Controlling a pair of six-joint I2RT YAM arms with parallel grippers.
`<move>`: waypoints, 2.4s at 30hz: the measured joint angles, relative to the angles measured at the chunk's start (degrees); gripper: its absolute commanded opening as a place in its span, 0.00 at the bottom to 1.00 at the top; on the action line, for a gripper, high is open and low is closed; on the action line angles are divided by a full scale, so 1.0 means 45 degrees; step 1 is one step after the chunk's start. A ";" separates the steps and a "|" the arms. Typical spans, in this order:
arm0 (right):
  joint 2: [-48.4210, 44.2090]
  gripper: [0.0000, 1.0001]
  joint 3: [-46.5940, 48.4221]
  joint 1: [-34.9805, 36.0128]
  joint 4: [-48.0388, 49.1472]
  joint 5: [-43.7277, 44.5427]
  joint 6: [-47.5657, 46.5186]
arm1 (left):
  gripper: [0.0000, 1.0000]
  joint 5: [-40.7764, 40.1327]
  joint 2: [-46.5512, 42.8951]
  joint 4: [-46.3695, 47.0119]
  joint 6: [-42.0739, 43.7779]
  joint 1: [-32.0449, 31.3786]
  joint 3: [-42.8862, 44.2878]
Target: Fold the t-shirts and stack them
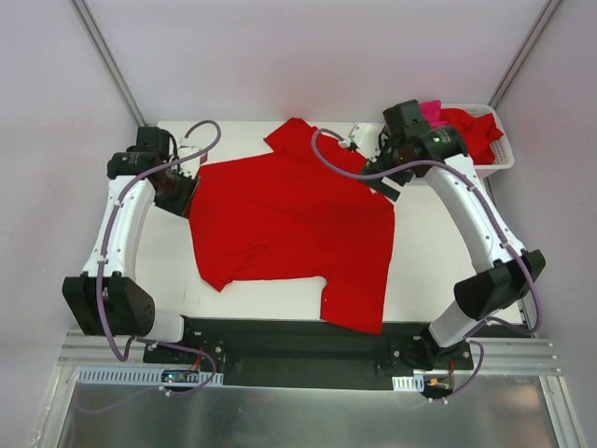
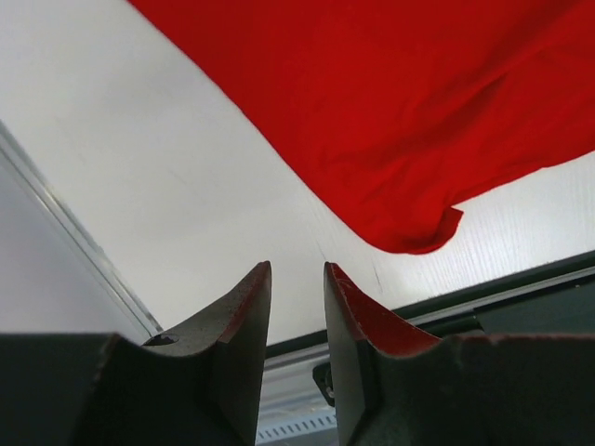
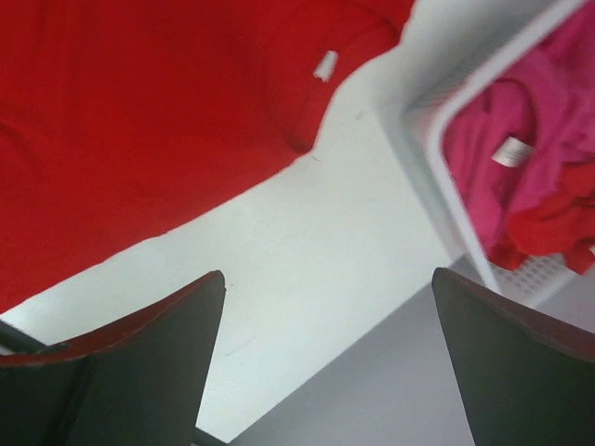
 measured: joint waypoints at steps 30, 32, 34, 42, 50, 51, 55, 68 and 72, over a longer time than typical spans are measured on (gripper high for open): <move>-0.0967 0.96 0.1394 0.0287 -0.2924 0.1617 0.0821 | 0.29 -0.0758 0.9510 0.4507 0.2089 0.0044 0.2948; -0.0981 0.96 0.1370 0.0306 -0.2934 0.1637 0.0869 | 0.29 -0.0976 0.9884 0.4575 0.2254 0.0170 0.3235; -0.0981 0.96 0.1365 0.0340 -0.2939 0.1656 0.0908 | 0.29 -0.1073 1.0161 0.4512 0.2341 0.0345 0.3492; -0.0981 0.96 0.1365 0.0568 -0.2953 0.1685 0.0937 | 0.30 -0.1792 1.0860 0.4454 0.2832 0.0680 0.4571; -0.0976 0.96 0.1185 0.0665 -0.2958 0.1753 0.0933 | 0.30 -0.2676 1.1798 0.4391 0.3259 0.0923 0.6081; -0.0976 0.96 0.1112 0.0670 -0.2958 0.1753 0.0933 | 0.31 -0.2822 1.1944 0.4376 0.3279 0.0971 0.6305; -0.0976 0.96 0.0923 0.0685 -0.2963 0.1753 0.0937 | 0.31 -0.3381 1.2492 0.4405 0.3201 0.0996 0.7208; -0.1064 0.96 -0.0165 0.0816 -0.2939 0.1719 0.0884 | 0.38 -0.4687 1.2628 0.4454 0.1787 0.0996 0.7922; -0.1137 0.96 -0.0821 0.0816 -0.2968 0.1681 0.0821 | 0.39 -0.4153 0.9564 0.4401 0.1277 0.0996 0.5989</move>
